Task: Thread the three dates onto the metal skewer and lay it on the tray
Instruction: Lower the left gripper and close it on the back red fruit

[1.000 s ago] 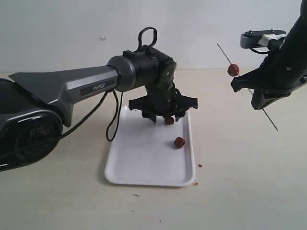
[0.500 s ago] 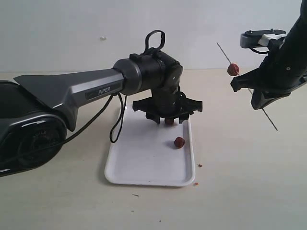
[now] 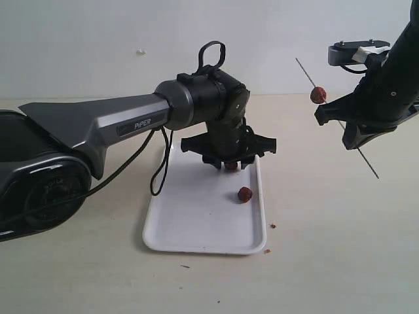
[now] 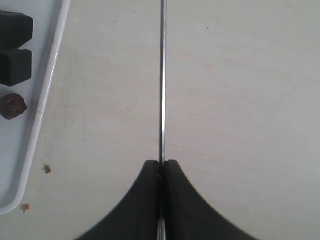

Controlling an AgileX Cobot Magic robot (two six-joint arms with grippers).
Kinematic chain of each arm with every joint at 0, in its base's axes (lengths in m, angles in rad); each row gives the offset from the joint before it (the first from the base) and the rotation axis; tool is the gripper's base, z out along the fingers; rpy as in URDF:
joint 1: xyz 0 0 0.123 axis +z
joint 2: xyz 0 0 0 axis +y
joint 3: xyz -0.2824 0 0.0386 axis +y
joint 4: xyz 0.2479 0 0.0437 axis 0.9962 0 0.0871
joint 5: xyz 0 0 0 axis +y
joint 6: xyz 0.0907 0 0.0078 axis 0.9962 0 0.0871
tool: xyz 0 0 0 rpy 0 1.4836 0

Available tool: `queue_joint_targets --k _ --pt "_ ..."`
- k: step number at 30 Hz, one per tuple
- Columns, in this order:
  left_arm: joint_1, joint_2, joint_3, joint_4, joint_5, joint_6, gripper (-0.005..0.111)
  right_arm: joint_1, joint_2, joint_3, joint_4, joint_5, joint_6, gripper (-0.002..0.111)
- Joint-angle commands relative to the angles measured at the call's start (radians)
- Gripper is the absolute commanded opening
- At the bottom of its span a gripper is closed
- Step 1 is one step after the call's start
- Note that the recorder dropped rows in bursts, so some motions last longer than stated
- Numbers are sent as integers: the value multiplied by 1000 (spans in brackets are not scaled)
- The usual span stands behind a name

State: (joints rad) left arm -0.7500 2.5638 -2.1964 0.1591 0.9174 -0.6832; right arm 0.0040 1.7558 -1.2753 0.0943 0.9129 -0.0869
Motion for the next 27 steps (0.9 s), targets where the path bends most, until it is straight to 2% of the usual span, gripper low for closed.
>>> queue_joint_targets --k 1,18,27 --pt "-2 -4 -5 13 17 -6 49 -4 -1 -9 7 -3 -9 0" --pt "3 -4 -5 14 -41 -23 46 -4 -1 -9 8 3 -9 0" --pt "3 -4 -5 14 -6 -23 45 -4 -1 -9 8 3 -9 0"
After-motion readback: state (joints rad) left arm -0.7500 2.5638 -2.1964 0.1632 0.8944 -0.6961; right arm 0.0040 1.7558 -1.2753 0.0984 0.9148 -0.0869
